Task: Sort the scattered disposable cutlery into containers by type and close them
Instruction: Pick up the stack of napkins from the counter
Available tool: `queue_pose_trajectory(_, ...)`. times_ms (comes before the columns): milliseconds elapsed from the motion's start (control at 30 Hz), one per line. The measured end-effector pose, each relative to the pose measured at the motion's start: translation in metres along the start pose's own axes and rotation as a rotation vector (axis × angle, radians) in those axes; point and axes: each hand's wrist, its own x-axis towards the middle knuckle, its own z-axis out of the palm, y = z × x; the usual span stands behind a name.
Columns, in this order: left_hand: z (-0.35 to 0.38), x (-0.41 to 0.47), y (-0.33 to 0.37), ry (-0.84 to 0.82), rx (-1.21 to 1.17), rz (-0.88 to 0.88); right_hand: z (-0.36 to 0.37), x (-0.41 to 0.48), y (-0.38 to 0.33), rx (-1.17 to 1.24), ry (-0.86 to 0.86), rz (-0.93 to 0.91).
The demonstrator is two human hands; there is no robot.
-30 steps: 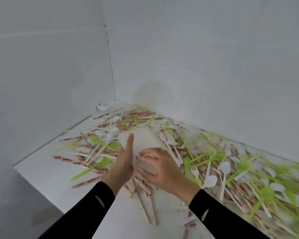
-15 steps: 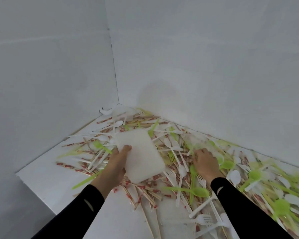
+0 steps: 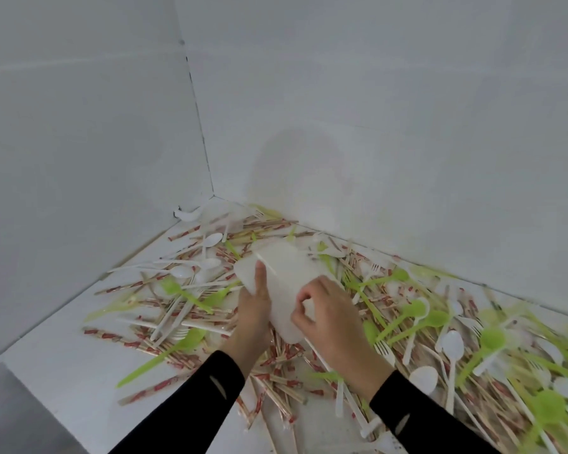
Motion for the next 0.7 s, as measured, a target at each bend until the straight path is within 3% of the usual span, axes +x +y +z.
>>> queue_pose_trajectory(133, 0.003, 0.009, 0.001, 0.008, -0.011, 0.098, 0.021, 0.002, -0.01, -0.077, 0.033, -0.04)
queue_pose_trajectory(300, -0.013, 0.039, -0.003, 0.027, -0.124, 0.089, 0.036, 0.026, -0.007, -0.18, 0.038, 0.102)
queue_pose_trajectory(467, -0.015, 0.047, 0.007, -0.006, -0.031, 0.157, 0.054, 0.028, -0.015, -0.04, -0.12, 0.021)
queue_pose_trajectory(567, -0.023, 0.065, 0.008, -0.065, -0.076, 0.15, 0.053, 0.034, -0.013, 0.113, -0.11, -0.02)
queue_pose_trajectory(633, -0.028, 0.073, 0.012, -0.131, -0.092, 0.144, 0.05, 0.045, 0.002, 0.169, -0.05, 0.078)
queue_pose_trajectory(700, -0.03, 0.08, 0.016, -0.244, -0.086, 0.127, 0.042, 0.058, 0.021, 0.261, -0.074, 0.305)
